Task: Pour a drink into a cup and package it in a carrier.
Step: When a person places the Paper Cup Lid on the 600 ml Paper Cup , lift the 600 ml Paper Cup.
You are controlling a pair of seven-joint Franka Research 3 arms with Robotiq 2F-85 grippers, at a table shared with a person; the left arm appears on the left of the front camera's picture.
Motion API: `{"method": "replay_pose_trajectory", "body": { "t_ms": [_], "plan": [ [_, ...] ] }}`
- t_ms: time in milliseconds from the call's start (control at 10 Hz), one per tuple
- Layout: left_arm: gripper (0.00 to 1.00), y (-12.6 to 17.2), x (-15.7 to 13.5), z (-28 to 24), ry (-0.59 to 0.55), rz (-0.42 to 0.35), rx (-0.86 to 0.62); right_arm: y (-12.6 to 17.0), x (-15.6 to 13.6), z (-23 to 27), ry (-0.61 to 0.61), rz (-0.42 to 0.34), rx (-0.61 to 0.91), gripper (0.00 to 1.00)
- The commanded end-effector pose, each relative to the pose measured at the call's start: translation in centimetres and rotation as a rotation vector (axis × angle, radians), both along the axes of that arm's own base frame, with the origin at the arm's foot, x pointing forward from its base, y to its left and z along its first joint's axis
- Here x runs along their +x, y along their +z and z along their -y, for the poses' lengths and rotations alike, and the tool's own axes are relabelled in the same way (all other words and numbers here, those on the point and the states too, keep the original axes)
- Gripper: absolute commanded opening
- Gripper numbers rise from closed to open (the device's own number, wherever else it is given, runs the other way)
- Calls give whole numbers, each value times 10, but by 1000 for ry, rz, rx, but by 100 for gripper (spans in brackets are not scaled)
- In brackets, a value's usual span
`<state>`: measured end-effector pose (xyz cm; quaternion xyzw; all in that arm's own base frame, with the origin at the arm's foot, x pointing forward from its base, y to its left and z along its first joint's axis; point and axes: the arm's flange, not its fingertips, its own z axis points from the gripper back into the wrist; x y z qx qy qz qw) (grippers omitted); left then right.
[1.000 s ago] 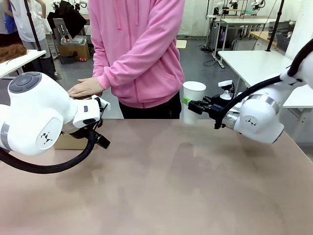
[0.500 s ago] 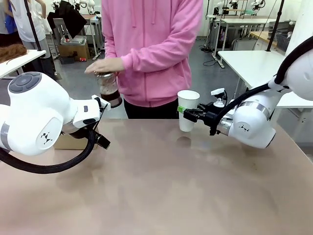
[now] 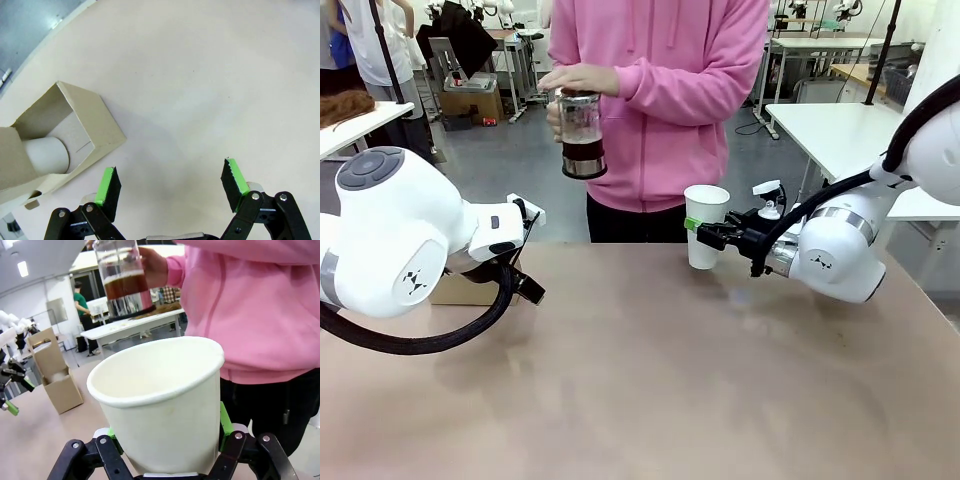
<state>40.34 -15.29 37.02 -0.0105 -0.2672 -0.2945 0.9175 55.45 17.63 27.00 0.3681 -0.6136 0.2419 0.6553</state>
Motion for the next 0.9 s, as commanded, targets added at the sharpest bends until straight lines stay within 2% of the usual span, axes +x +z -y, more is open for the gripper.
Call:
{"method": "replay_pose_trajectory", "body": {
  "t_ms": [0,800],
  "plan": [
    [100,0,0,-1,0,0,-3,1,0,-4,-13,-1,5,80],
    [100,0,0,-1,0,0,-3,1,0,-4,-13,-1,5,80]
  ]
}}
